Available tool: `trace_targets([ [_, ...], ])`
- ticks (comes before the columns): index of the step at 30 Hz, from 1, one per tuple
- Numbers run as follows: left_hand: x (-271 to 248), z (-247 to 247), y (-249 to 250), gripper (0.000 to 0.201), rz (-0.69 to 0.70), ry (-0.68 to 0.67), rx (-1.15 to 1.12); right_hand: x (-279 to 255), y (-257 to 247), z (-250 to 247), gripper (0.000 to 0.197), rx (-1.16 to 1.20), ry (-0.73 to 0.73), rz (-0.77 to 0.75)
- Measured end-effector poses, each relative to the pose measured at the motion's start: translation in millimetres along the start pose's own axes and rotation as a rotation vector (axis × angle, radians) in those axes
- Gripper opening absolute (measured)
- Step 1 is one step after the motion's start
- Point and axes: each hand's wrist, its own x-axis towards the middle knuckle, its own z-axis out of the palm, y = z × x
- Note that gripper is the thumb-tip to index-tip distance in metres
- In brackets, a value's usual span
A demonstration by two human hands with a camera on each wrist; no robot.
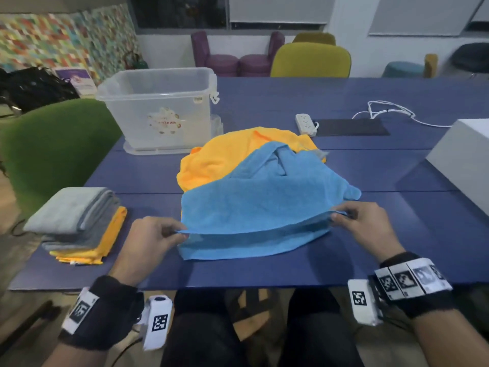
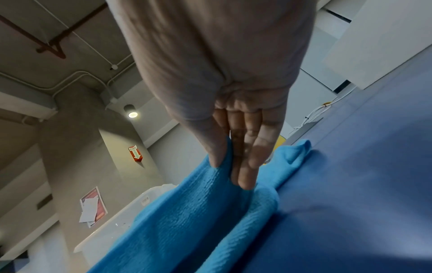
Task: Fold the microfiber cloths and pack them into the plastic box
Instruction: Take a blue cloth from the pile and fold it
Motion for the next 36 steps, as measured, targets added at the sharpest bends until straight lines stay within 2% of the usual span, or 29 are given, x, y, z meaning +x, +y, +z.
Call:
trace_targets([
  [4,-13.2,9.0,-3.8,0.010,-0.041,-0.031,-0.024,-10.7,10.0,1.8,0.004,-0.025,-0.020,0.043],
  [9,-19.7,17.1,1.9,0.024,-0.163,-0.098,-0.067,-19.1,9.7,9.2,0.042,-0.042,-0.090,0.075],
  [10,-19.2,20.4,-0.3,0.022,-0.188,-0.070,-0.074,-18.8,9.1,11.7,0.039,-0.047,-0.080,0.074],
  [12,-16.8,25.4,-3.1,0.018,-0.242,0.010,-0.038,-16.4,8.1,17.2,0.017,-0.045,-0.039,0.119],
  [14,-15.5,29.5,-4.4,0.034,-0.319,0.057,0.044,-14.8,6.5,24.0,0.027,-0.065,-0.026,0.192],
  [16,-14.1,31.7,-0.3,0.040,-0.415,0.044,0.103,-14.2,3.2,28.8,0.040,-0.084,-0.023,0.249],
  [17,-13.8,32.4,3.4,0.040,-0.460,0.021,0.117,-14.2,-0.4,29.8,0.039,-0.101,-0.020,0.265],
  [20,-12.8,36.8,5.3,0.047,-0.551,-0.011,0.110,-13.1,-5.1,32.2,0.016,-0.184,-0.061,0.276],
  [21,-12.3,37.6,6.5,0.049,-0.566,-0.024,0.102,-12.7,-6.3,32.8,0.015,-0.190,-0.069,0.272],
  [24,-8.4,38.1,7.6,0.044,-0.529,-0.022,-0.009,-11.3,-8.0,36.4,0.017,-0.072,-0.013,0.230],
  [27,-6.5,33.2,7.5,0.024,-0.465,0.076,-0.189,-10.1,-11.8,32.0,0.020,0.102,0.064,0.193],
  [32,-5.9,19.0,13.7,0.030,-0.448,0.174,-0.504,-10.6,-16.5,17.3,0.025,0.197,0.139,0.211],
  [34,-8.5,16.1,14.4,0.030,-0.457,0.146,-0.511,-14.4,-14.2,15.4,0.024,0.218,0.113,0.254],
  [36,-14.0,18.1,10.8,0.019,-0.449,0.089,-0.434,-21.9,-9.5,17.2,0.031,0.173,0.052,0.291],
])
